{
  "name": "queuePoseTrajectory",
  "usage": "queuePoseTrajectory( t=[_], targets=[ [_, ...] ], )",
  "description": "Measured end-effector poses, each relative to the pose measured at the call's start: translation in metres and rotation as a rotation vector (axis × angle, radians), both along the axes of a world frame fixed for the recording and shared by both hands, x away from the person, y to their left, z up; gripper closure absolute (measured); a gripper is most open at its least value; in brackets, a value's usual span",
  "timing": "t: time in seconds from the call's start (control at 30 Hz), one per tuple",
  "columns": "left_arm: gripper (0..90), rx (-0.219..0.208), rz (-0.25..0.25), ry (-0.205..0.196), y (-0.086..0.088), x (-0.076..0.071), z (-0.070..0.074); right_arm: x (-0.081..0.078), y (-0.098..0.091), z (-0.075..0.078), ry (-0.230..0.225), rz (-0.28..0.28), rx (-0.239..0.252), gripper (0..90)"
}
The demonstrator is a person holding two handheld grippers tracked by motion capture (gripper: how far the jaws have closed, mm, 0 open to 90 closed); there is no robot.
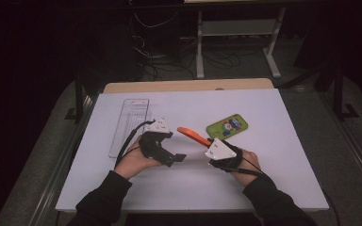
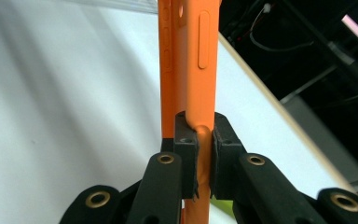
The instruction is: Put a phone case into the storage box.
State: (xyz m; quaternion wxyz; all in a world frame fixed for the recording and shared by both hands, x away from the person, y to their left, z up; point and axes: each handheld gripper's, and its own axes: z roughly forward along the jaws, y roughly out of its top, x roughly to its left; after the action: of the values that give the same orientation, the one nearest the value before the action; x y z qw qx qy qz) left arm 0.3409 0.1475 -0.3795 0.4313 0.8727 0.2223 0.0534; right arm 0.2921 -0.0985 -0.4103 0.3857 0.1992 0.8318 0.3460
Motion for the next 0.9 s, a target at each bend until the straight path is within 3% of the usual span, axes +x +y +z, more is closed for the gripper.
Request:
queuePoseTrajectory(
  t=[0.07, 0.5, 0.63, 0.73, 0.9],
  targets=[
    [0.0, -0.001, 0.005, -0.002, 0.000, 0.000, 0.000, 0.001, 0.000, 0.000, 0.055, -0.021, 0.070, 82.0],
    [0.0, -0.015, 0.038, 0.016, -0.001, 0.000, -0.002, 0.015, -0.015, 0.003, 0.284, -0.083, 0.298, 82.0],
    [0.0, -0.011, 0.045, 0.014, -0.003, 0.000, -0.004, 0.018, -0.018, 0.002, 0.336, -0.106, 0.366, 82.0],
    [0.0, -0.031, 0.062, 0.035, -0.003, 0.000, -0.005, 0.019, -0.020, 0.002, 0.379, -0.112, 0.422, 82.0],
    [0.0, -0.063, 0.084, 0.033, -0.002, 0.000, -0.003, 0.018, -0.021, 0.004, 0.395, -0.108, 0.453, 82.0]
  ],
)
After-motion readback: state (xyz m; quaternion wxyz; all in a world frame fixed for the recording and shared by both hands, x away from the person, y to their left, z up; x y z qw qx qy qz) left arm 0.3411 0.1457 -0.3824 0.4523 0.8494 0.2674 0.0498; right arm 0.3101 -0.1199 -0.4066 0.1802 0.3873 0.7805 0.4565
